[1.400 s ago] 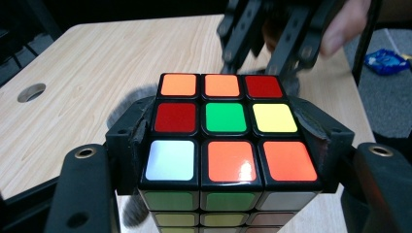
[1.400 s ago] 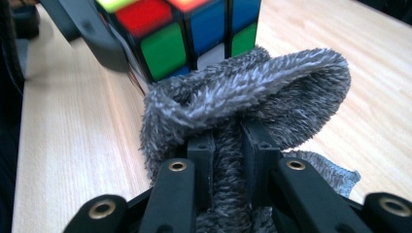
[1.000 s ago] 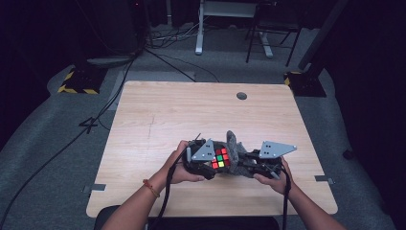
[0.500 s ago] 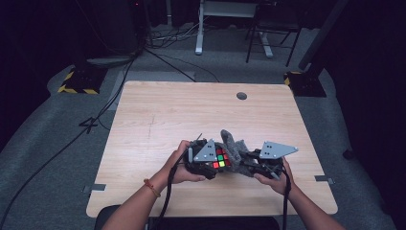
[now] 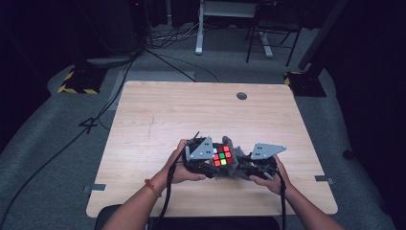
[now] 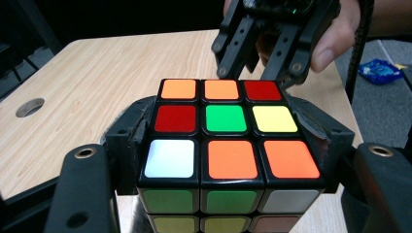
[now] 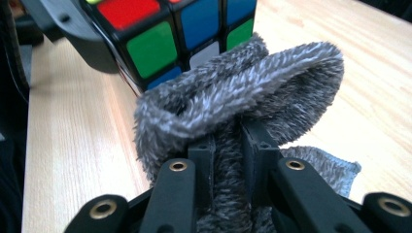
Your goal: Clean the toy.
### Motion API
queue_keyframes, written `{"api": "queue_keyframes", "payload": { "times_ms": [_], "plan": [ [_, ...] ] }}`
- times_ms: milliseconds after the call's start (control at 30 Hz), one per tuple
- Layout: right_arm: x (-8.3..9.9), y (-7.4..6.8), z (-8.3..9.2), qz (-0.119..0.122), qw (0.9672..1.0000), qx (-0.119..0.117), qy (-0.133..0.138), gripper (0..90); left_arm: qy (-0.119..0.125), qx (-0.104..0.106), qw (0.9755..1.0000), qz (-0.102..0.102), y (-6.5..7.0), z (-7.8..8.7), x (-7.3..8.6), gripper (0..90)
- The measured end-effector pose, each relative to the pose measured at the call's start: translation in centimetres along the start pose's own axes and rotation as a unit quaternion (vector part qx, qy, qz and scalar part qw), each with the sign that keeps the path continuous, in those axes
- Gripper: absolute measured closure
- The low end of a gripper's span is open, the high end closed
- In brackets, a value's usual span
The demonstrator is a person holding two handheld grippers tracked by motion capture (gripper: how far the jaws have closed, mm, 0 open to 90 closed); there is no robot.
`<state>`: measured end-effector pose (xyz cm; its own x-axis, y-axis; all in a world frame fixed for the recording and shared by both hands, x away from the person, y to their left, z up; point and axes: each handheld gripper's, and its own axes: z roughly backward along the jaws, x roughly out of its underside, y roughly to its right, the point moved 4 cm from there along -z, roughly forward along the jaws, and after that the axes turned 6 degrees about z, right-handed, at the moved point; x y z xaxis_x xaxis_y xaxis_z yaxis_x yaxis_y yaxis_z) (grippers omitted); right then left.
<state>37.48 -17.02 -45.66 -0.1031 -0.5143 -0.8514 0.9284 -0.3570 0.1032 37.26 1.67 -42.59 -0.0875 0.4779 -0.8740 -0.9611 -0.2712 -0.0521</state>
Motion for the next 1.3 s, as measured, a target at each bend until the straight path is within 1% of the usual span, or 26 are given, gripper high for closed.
{"api": "queue_keyframes", "payload": {
  "times_ms": [133, 167, 200, 233, 267, 367, 433, 567, 633, 667, 700, 733, 833, 900, 933, 967, 1000, 1033, 1067, 1133, 1167, 1233, 1300],
  "plan": [
    [-0.7, -0.1, 0.8, 0.005, 0.9998, 0.011, 0.018, 77.2, -0.026, -0.003, 0.9996, -0.006, 0.0, -0.7, 0.5, 33.2],
    [-0.8, -0.1, 1.0, 0.008, 0.9997, 0.014, 0.018, 77.3, -0.027, -0.001, 0.9996, -0.006, 0.0, -0.8, 0.5, 33.2],
    [-0.8, -0.1, 1.0, 0.008, 0.9997, 0.014, 0.019, 77.3, -0.030, 0.000, 0.9995, -0.004, 0.0, -0.8, 0.5, 33.2],
    [-0.8, -0.1, 1.1, 0.006, 0.9996, 0.013, 0.023, 77.3, -0.033, -0.001, 0.9995, -0.006, 0.0, -0.8, 0.6, 33.2],
    [-0.8, -0.1, 1.1, 0.007, 0.9996, 0.015, 0.024, 77.3, -0.035, 0.000, 0.9994, -0.003, 0.0, -0.9, 0.6, 33.2],
    [-1.1, -0.1, 1.3, 0.012, 0.9994, 0.019, 0.028, 77.3, -0.051, -0.002, 0.9987, -0.006, 0.0, -1.2, 0.9, 33.2],
    [-1.1, -0.1, 1.4, 0.010, 0.9993, 0.017, 0.031, 77.3, -0.059, 0.006, 0.9982, -0.004, -0.1, -1.3, 1.0, 33.2],
    [-1.4, 0.1, 1.8, 0.014, 0.9990, 0.020, 0.038, 77.2, -0.061, 0.011, 0.9980, -0.006, 0.2, -1.6, 1.1, 33.3],
    [-1.6, 0.2, 2.1, 0.014, 0.9987, 0.021, 0.044, 77.2, -0.055, 0.008, 0.9984, -0.007, 0.3, -1.5, 0.9, 33.5],
    [-1.6, 0.2, 2.1, 0.014, 0.9987, 0.023, 0.043, 77.2, -0.046, 0.012, 0.9989, -0.002, 0.3, -1.4, 0.7, 33.5],
    [-1.4, 0.1, 2.0, 0.016, 0.9989, 0.025, 0.037, 77.2, -0.039, 0.014, 0.9991, 0.000, 0.3, -1.2, 0.6, 33.5],
    [-1.3, 0.2, 1.8, 0.018, 0.9989, 0.027, 0.032, 77.2, -0.026, 0.011, 0.9996, -0.001, 0.4, -0.8, 0.3, 33.5],
    [-0.4, 0.2, 0.7, 0.012, 0.9998, 0.014, 0.003, 77.2, 0.000, 0.011, 0.9999, 0.001, 0.5, 0.1, -0.3, 33.6],
    [0.1, 0.3, -0.1, 0.005, 0.9999, 0.000, -0.008, 77.1, 0.006, 0.013, 0.9999, 0.000, 0.4, 0.4, -0.5, 33.6],
    [0.4, 0.3, -0.4, 0.005, 0.9999, -0.009, -0.010, 77.0, 0.008, 0.012, 0.9999, 0.002, 0.4, 0.4, -0.5, 33.6],
    [0.5, 0.4, -0.5, 0.003, 0.9998, -0.012, -0.014, 77.0, 0.010, 0.014, 0.9998, 0.004, 0.3, 0.4, -0.4, 33.5],
    [0.6, 0.4, -0.6, 0.000, 0.9997, -0.016, -0.019, 76.9, 0.011, 0.017, 0.9998, 0.007, 0.3, 0.3, -0.4, 33.6],
    [0.7, 0.4, -0.7, 0.000, 0.9996, -0.018, -0.022, 76.9, 0.008, 0.018, 0.9998, 0.006, 0.3, 0.2, -0.4, 33.6],
    [0.7, 0.4, -0.6, 0.000, 0.9997, -0.015, -0.021, 76.9, 0.005, 0.015, 0.9999, 0.001, 0.3, 0.1, -0.4, 33.6],
    [0.6, 0.6, -0.3, -0.006, 0.9998, -0.014, -0.011, 76.9, -0.002, 0.015, 0.9999, -0.004, 0.3, -0.1, -0.2, 33.5],
    [0.5, 0.6, -0.1, -0.007, 0.9999, -0.011, -0.003, 76.9, -0.010, 0.009, 0.9999, -0.009, 0.3, -0.2, -0.1, 33.5],
    [0.3, 0.6, 0.3, -0.014, 0.9997, -0.014, 0.011, 76.9, -0.027, 0.004, 0.9996, -0.013, 0.3, -0.6, 0.3, 33.5],
    [-0.2, 0.5, 0.9, -0.008, 0.9995, -0.016, 0.025, 76.9, -0.036, 0.003, 0.9993, -0.014, 0.2, -1.0, 0.6, 33.5]
  ]
}}
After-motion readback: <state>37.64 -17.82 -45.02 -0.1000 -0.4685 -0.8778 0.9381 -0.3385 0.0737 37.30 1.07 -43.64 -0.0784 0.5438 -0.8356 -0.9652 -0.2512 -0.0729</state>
